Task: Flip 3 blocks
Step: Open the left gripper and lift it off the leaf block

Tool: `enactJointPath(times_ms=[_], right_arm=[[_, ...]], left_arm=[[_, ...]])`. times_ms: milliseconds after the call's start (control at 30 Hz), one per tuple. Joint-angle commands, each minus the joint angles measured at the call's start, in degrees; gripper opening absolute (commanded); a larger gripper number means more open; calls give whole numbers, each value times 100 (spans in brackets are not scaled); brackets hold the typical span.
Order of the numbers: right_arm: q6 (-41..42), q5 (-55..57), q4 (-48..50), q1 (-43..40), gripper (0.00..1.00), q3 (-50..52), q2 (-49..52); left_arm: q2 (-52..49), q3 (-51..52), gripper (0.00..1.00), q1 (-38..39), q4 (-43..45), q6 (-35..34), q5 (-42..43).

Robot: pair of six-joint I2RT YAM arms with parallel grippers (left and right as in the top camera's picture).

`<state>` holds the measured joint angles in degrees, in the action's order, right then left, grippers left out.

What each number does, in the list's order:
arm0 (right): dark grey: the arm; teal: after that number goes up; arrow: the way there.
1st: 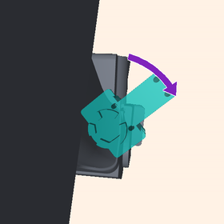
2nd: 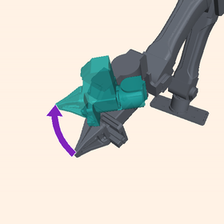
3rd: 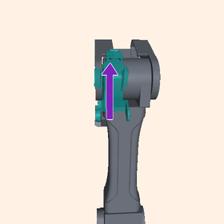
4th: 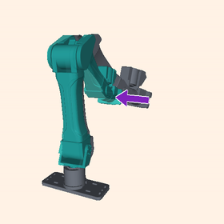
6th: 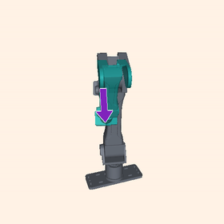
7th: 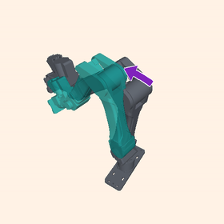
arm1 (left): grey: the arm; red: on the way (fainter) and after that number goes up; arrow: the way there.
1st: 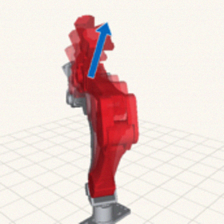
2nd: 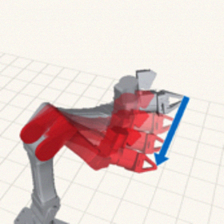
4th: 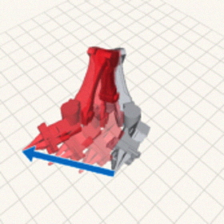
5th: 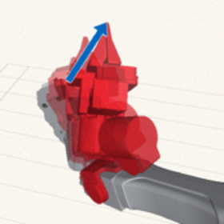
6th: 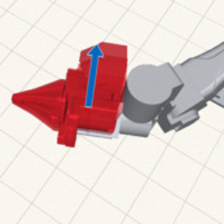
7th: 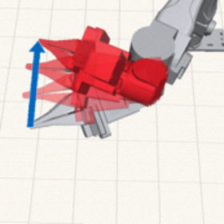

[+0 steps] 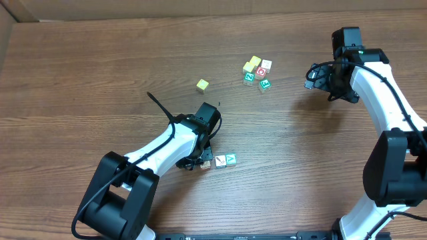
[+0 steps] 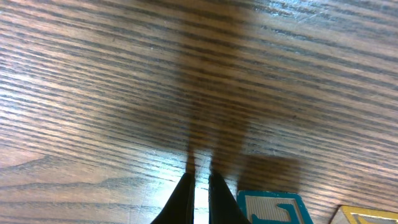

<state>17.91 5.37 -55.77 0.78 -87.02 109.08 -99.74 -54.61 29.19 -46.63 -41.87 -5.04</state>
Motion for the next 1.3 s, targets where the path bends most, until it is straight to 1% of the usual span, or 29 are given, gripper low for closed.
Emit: enactJointPath(times_ms=[0,200,533,800,1033,1267], right_arm=[[-35,61,11,0,100,-101,-181],[-35,61,11,0,100,-101,-181],[-35,61,11,0,100,-101,-181],[-35,61,11,0,100,-101,-181],[-35,59,11,0,100,-101,-181],[-35,59,11,0,100,-101,-181]], left_arm=[[-52,120,4,-28,109,-35,39],[-52,120,4,-28,192,-37,457],[-52,120,4,-28,352,-37,535],[-52,120,4,-28,315,-133,966],[-52,120,4,-31,345,-343,890],[-52,120,5,-31,393,-468,424]])
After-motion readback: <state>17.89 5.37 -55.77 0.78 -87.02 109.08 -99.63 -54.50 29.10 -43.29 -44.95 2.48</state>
